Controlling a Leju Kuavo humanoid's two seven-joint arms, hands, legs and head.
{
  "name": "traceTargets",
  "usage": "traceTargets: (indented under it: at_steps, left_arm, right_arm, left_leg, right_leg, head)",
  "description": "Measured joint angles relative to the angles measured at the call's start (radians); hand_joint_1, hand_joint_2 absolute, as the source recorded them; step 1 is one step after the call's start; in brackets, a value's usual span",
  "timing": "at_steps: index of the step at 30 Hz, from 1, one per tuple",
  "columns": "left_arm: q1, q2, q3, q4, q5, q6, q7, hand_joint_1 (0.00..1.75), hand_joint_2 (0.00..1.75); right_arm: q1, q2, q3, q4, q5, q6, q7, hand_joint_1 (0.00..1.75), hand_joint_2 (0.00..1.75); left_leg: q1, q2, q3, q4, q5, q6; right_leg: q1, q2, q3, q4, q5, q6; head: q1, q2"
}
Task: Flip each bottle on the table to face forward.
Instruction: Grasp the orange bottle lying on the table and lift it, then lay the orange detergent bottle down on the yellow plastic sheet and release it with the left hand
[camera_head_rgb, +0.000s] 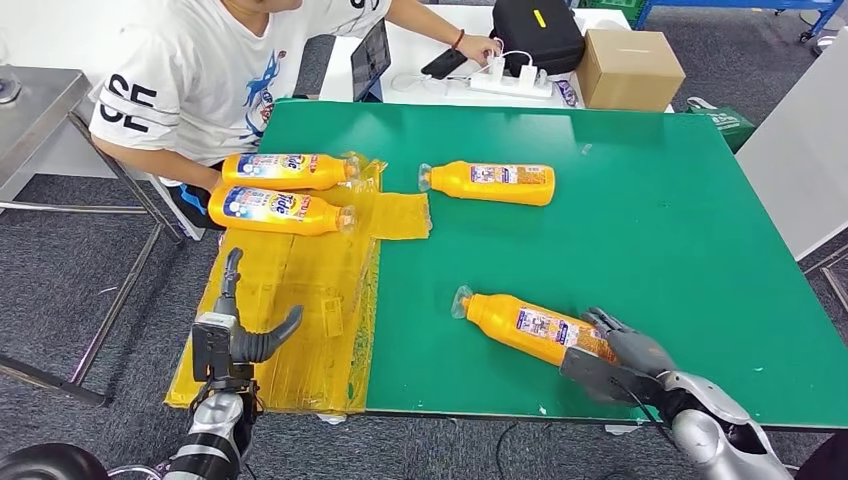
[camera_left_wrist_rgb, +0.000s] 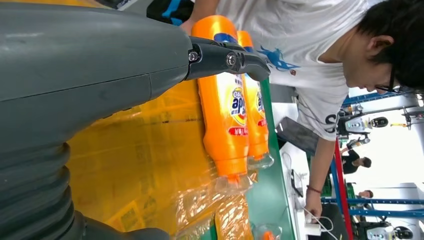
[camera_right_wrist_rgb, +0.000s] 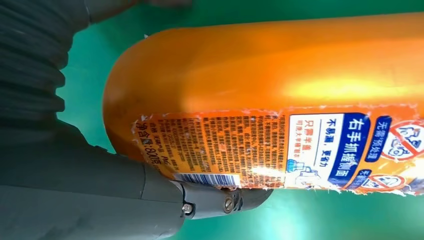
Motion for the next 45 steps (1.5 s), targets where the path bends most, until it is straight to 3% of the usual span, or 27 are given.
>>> traceTargets:
  at_steps: [3,5,20,27,31,35,38,41,45]
  left_arm:
    - [-0.006,-0.003,-0.006,0.008,0.008,0.001,-0.005,0.00,1.75]
    - [-0.009,-0.006,-0.007,0.014,0.016,0.005,-0.007,0.00,1.75]
    - [-0.013,-0.013,-0.009,0.027,0.025,0.014,-0.010,0.00,1.75]
    - [-0.013,-0.014,-0.009,0.034,0.021,0.017,-0.010,0.00,1.75]
    - [-0.008,-0.018,-0.009,0.032,0.019,0.007,-0.001,0.00,1.75]
    - [0.023,-0.037,-0.014,-0.001,0.048,-0.045,0.052,0.00,1.75]
    - [0.049,-0.054,-0.034,-0.036,0.093,-0.093,0.093,0.00,1.75]
    - [0.069,-0.063,-0.061,-0.068,0.128,-0.129,0.116,0.00,1.75]
    - [0.082,-0.069,-0.086,-0.099,0.156,-0.156,0.133,0.00,1.75]
  right_arm:
    - [0.000,-0.014,0.006,0.001,-0.011,0.004,0.000,1.65,1.75]
    - [0.000,-0.018,0.010,0.001,-0.019,-0.003,0.000,1.69,1.75]
    - [0.003,0.005,0.012,0.010,-0.018,-0.046,-0.001,1.75,1.75]
    - [0.011,0.049,0.011,0.033,0.010,-0.136,-0.036,1.75,1.75]
    - [0.036,0.126,-0.012,0.035,0.054,-0.289,-0.114,1.75,1.75]
    - [0.069,0.298,-0.074,-0.023,0.113,-0.623,-0.275,1.75,1.75]
    - [0.074,0.410,-0.117,-0.097,0.117,-0.788,-0.337,1.75,1.75]
    - [0.088,0.483,-0.151,-0.153,0.088,-0.868,-0.386,1.75,1.75]
    - [0.106,0.539,-0.184,-0.189,0.053,-0.895,-0.420,1.75,1.75]
  left_leg:
    - [0.000,0.000,0.000,0.000,0.000,0.000]
    - [0.000,0.000,0.000,0.000,0.000,0.000]
    - [0.000,0.002,0.002,0.000,0.000,0.000]
    - [0.001,0.005,0.003,0.000,-0.001,-0.001]
    - [0.001,0.005,0.002,0.000,-0.001,-0.001]
    - [0.001,0.005,0.000,0.000,0.000,-0.001]
    - [0.002,0.004,0.000,0.000,0.000,-0.002]
    - [0.002,0.003,-0.001,0.000,0.000,-0.002]
    - [0.001,0.003,-0.002,0.000,-0.001,-0.001]
  right_leg:
    - [0.000,0.000,0.000,0.000,0.000,0.000]
    - [0.000,0.000,0.000,0.000,0.000,0.000]
    - [0.000,0.001,0.001,0.000,0.000,0.000]
    - [0.001,0.004,0.001,0.000,0.000,0.000]
    - [0.001,0.004,0.001,0.001,0.001,-0.001]
    - [0.001,0.004,-0.002,0.002,0.000,-0.001]
    - [0.001,0.004,-0.003,0.002,0.000,-0.001]
    - [0.001,0.004,-0.003,0.002,-0.001,-0.001]
    - [0.000,0.004,-0.003,0.002,-0.001,-0.001]
  head:
    - [0.000,0.000]
    - [0.000,0.000]
    - [0.000,0.000]
    - [0.000,0.000]
    - [0.000,0.000]
    - [-0.001,0.000]
    - [0.000,0.000]
    - [0.000,0.000]
    - [0.000,0.000]
